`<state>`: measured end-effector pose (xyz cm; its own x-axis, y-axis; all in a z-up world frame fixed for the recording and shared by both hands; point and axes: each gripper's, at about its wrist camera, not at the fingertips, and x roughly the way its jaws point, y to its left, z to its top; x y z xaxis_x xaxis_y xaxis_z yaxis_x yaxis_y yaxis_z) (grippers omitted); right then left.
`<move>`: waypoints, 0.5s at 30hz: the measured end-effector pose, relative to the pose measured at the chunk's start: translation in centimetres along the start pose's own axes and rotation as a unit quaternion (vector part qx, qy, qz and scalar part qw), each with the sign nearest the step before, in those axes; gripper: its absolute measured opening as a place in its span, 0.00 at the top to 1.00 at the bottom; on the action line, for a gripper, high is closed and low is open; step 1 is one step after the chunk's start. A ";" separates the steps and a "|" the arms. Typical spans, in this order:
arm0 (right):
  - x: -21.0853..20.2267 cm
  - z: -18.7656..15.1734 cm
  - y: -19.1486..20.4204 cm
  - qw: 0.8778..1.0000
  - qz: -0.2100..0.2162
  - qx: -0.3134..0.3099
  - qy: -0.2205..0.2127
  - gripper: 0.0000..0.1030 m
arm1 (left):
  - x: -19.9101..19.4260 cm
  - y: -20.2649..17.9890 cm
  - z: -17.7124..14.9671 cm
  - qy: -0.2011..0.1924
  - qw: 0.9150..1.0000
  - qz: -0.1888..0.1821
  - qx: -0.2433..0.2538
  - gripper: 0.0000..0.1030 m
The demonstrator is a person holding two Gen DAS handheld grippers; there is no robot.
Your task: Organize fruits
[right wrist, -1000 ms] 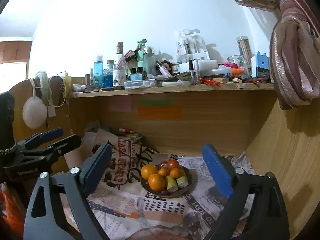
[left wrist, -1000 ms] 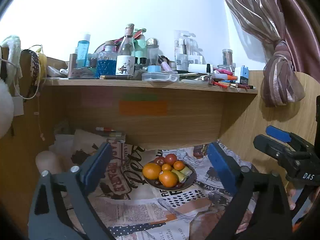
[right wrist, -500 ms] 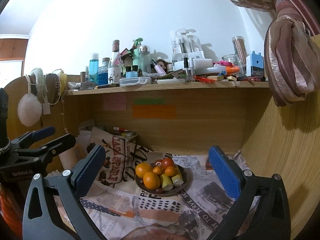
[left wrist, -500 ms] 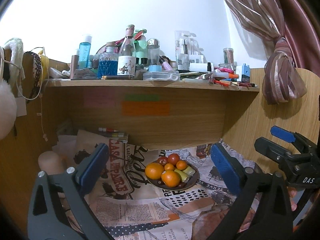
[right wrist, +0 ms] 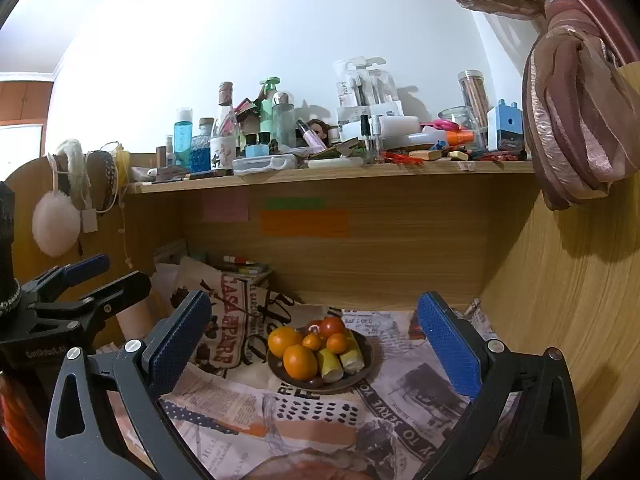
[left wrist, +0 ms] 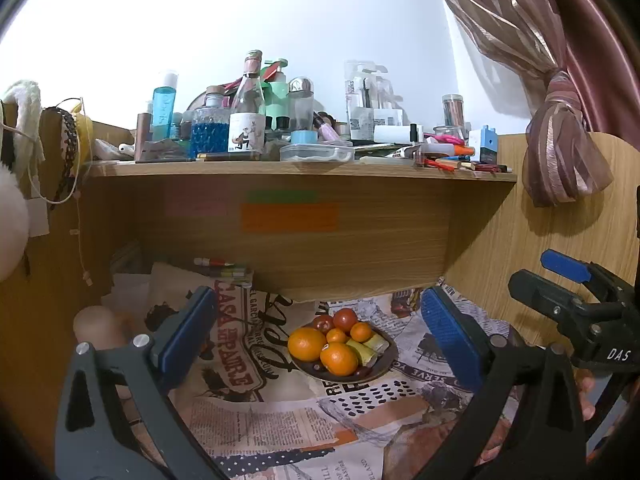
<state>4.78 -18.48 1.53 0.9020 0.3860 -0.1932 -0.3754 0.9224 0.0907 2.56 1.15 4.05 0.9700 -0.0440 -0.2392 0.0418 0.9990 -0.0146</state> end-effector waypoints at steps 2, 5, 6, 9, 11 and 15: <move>-0.1 0.0 -0.1 1.000 -0.001 0.002 -0.002 0.00 | 0.0 0.0 0.0 0.000 1.000 0.000 0.000 0.00; -0.3 0.1 -0.1 1.000 -0.001 0.004 -0.003 0.00 | -0.1 0.0 -0.1 -0.001 1.000 -0.004 -0.001 0.00; -0.3 0.1 -0.1 1.000 -0.001 0.004 -0.003 0.00 | 0.0 0.0 -0.1 -0.001 1.000 -0.005 -0.002 0.00; -0.3 0.1 -0.1 1.000 -0.001 0.004 -0.004 0.00 | 0.1 0.1 -0.1 -0.001 1.000 -0.007 -0.002 0.00; -0.3 0.1 -0.1 1.000 -0.001 0.004 -0.004 0.00 | 0.1 0.1 -0.1 -0.001 1.000 -0.008 -0.002 0.00; -0.5 0.2 -0.1 1.000 -0.001 0.005 -0.005 0.00 | 0.2 0.1 -0.1 0.001 1.000 -0.010 -0.003 0.00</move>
<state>4.44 -18.75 1.77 0.9053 0.3833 -0.1830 -0.3705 0.9233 0.1007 2.70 1.23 3.94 0.9686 -0.0638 -0.2405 0.0597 0.9979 -0.0243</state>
